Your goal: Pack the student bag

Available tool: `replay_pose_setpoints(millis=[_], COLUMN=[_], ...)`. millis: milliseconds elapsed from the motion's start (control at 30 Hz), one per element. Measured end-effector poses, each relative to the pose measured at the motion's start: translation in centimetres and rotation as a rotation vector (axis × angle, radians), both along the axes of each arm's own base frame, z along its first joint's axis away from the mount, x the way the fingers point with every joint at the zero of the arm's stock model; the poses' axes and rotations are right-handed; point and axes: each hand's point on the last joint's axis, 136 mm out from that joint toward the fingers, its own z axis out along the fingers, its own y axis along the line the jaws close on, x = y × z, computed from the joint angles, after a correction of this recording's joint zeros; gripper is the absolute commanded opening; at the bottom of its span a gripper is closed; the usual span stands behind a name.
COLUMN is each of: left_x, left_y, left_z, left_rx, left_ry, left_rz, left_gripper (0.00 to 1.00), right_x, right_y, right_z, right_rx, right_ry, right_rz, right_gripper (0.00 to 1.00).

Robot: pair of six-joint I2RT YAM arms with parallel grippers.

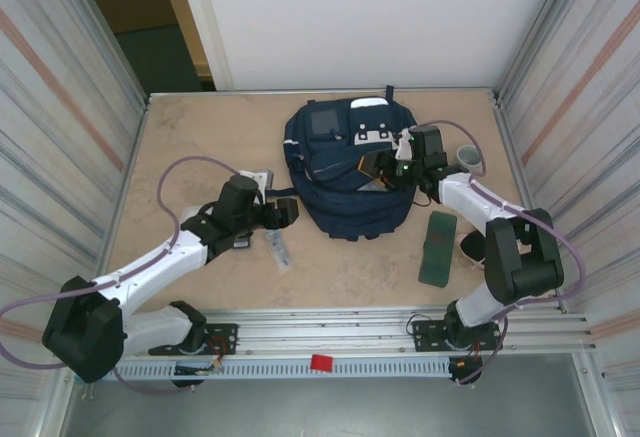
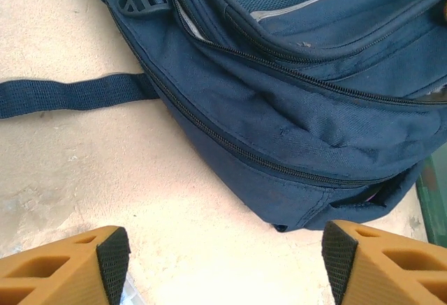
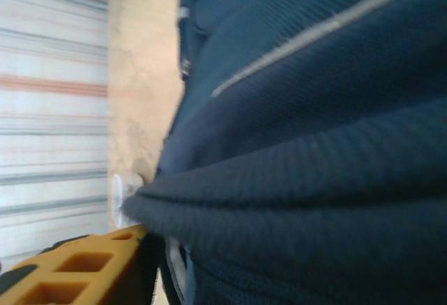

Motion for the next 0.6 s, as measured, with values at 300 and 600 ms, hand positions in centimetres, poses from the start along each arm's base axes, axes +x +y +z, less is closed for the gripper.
replay_pose_setpoints(millis=[300,600], left_x=[0.5,2.6], left_y=[-0.1,-2.0], left_z=[1.3,3.8], left_rx=[0.028,0.023], left_ry=[-0.023,-0.082], left_rz=[-0.007,-0.054], left_gripper=[0.75,0.75], right_x=[-4.9,-5.7], right_y=[-3.0,-4.6], right_z=[2.4,7.4], right_rx=[-0.138,-0.220], right_ry=[0.065,-0.080], right_rz=[-0.041,-0.047], right_gripper=[0.65,0.59])
